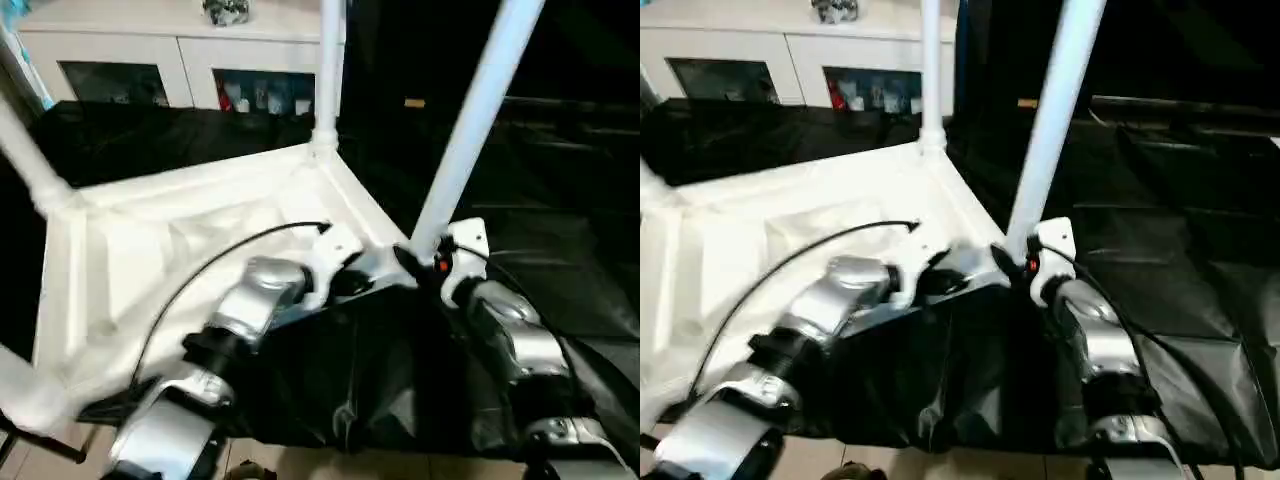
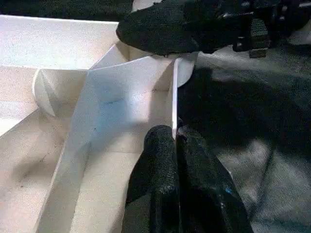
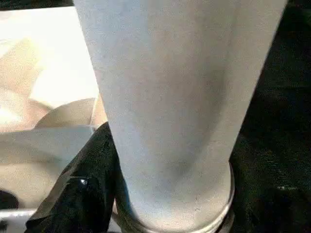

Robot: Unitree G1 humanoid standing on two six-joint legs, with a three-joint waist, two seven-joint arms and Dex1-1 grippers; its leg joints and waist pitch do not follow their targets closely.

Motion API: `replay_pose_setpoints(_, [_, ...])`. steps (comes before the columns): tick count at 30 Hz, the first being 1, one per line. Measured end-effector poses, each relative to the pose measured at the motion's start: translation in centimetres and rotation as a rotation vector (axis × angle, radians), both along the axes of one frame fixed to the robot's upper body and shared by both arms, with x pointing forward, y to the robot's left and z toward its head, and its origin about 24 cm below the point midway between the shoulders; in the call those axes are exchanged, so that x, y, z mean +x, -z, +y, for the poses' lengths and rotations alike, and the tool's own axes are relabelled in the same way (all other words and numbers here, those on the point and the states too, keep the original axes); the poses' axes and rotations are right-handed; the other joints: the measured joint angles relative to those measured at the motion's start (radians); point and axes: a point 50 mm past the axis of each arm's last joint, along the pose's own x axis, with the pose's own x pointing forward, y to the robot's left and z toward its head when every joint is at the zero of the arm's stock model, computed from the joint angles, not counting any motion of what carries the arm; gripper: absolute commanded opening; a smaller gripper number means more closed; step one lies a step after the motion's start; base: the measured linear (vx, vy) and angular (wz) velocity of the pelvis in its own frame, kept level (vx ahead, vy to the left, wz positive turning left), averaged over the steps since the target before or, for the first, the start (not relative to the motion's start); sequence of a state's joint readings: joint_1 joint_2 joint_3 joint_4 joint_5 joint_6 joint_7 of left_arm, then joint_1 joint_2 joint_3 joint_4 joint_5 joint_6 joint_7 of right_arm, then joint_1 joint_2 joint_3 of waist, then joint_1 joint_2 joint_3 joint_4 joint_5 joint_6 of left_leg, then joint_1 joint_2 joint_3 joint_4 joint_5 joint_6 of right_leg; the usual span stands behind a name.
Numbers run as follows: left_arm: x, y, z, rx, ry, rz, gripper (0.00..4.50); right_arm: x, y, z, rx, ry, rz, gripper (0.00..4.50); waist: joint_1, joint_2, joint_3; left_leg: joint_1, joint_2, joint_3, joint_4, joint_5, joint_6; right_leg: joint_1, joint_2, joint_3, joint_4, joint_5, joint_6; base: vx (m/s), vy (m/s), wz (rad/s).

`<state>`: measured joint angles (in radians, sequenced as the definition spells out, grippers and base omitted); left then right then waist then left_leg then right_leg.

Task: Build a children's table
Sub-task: Rotate leg to tighten

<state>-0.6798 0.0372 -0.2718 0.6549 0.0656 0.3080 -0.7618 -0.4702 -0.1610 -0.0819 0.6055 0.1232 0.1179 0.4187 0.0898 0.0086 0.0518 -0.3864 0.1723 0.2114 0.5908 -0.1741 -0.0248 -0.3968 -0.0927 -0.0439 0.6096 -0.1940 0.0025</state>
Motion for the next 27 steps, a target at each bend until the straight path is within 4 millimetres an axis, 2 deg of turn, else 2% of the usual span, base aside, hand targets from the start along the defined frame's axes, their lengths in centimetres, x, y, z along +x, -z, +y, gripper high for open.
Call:
replay_pose_setpoints(3, [0.0, 0.0, -0.2, 0.004, 0.002, -0.008, 0.00, 0.1, 0.0, 0.1, -0.003, 0.015, -0.008, 2.66, 0.001, 0.000, 0.000, 0.000, 0.000, 0.000, -0.001, 0.000, 0.000, 0.000, 0.000, 0.000, 0.000, 0.000, 0.001, 0.000, 0.000, 0.00])
replay_pose_setpoints(4, [0.0, 0.0, -0.2, 0.006, 0.004, -0.011, 0.00, 0.1, 0.0, 0.0, 0.000, 0.017, -0.009, 3.22, 0.001, 0.000, 0.000, -0.001, 0.000, 0.000, -0.001, 0.000, 0.000, -0.001, 0.000, 0.000, 0.000, 0.000, 0.001, 0.000, 0.000, 0.00])
replay_pose_setpoints(5, [0.0, 0.0, -0.2, 0.007, 0.004, -0.013, 0.00, 0.1, 0.0, 0.1, 0.004, 0.019, -0.009, 3.36, 0.001, 0.000, 0.000, -0.001, 0.000, 0.000, -0.001, 0.000, 0.000, -0.001, 0.000, 0.000, 0.000, 0.000, 0.001, 0.000, 0.000, 0.00])
replay_pose_setpoints(13, [-0.1, -0.2, 0.5, 0.017, 0.055, -0.028, 0.00, -0.2, -0.2, -0.2, 0.036, -0.063, -0.005, 3.90, -0.001, 0.000, 0.000, -0.001, 0.000, 0.000, -0.002, 0.000, 0.000, -0.002, 0.000, -0.001, 0.000, -0.001, 0.001, 0.000, 0.000, 0.00])
replay_pose_setpoints(18, [-0.7, -0.2, 1.9, -0.001, 0.157, -0.016, 0.00, -1.2, -0.7, -1.4, -0.007, -0.278, 0.012, 3.90, 0.001, 0.000, 0.001, -0.003, 0.001, 0.000, -0.002, 0.000, 0.000, -0.004, 0.000, -0.001, -0.001, -0.002, 0.003, 0.000, 0.000, 0.00])
replay_pose_setpoints(27, [-1.5, -0.2, 4.0, -0.001, 0.298, 0.042, 0.00, -3.6, -0.8, -2.3, -0.067, -0.588, 0.049, 3.90, 0.009, 0.000, 0.001, -0.003, 0.001, 0.000, -0.001, 0.000, 0.000, -0.003, 0.000, -0.001, 0.000, -0.002, 0.003, 0.000, 0.000, 0.00])
